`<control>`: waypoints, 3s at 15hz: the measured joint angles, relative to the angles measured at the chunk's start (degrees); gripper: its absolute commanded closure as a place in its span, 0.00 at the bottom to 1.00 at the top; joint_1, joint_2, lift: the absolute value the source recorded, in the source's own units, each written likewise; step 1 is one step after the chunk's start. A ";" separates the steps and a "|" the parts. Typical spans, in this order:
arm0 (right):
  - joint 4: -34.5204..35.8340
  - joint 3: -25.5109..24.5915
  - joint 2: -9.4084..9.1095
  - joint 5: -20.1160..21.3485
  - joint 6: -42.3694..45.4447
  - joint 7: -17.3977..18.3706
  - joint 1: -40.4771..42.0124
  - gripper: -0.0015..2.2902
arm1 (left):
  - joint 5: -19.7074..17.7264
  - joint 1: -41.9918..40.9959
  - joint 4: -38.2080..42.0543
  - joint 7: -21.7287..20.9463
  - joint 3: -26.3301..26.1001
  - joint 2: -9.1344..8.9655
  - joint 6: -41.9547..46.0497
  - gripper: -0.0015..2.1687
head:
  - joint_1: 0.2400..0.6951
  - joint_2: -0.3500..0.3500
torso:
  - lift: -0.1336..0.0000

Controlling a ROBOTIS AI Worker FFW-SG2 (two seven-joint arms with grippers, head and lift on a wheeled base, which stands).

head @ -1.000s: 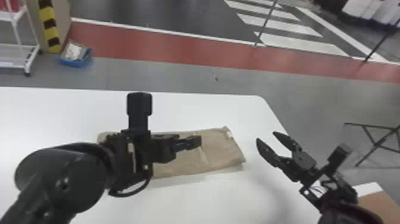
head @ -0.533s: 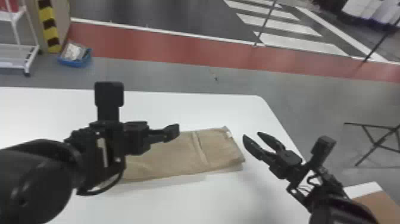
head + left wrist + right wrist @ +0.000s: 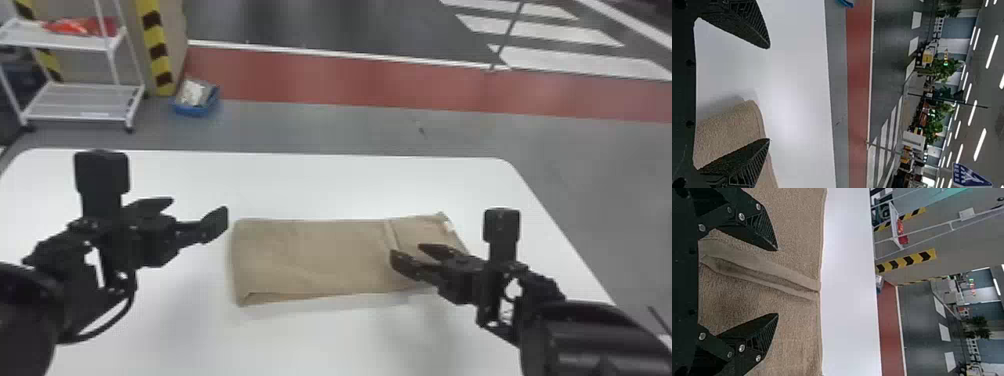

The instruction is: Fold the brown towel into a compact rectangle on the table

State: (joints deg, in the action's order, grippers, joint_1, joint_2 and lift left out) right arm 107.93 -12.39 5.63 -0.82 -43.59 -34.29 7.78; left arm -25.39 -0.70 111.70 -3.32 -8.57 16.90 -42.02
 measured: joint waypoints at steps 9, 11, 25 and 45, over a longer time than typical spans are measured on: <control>-1.13 2.71 -0.29 2.98 -6.85 1.33 -4.66 0.21 | -0.03 -4.54 1.49 -1.95 3.73 0.42 2.88 0.02 | 1.00 0.39 | 0.07; -2.15 2.79 -0.28 3.20 -7.34 1.33 -5.62 0.21 | -0.09 -4.71 1.63 -1.92 3.74 0.42 2.86 0.02 | 1.00 0.39 | 0.07; -3.67 3.25 -0.11 3.45 -10.26 0.61 -7.58 0.32 | -0.70 -5.45 2.54 -2.23 4.35 0.42 2.86 0.03 | 1.00 0.40 | 0.07; 6.83 -4.79 1.38 -2.44 -6.26 0.44 -2.38 0.43 | -1.47 -6.97 3.89 -2.38 5.73 0.42 1.31 0.04 | 1.00 0.33 | 0.07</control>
State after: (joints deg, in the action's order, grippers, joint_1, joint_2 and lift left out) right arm 114.76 -17.19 7.01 -3.27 -49.86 -33.85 5.40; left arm -26.85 -7.67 115.60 -5.70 -2.84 17.31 -40.71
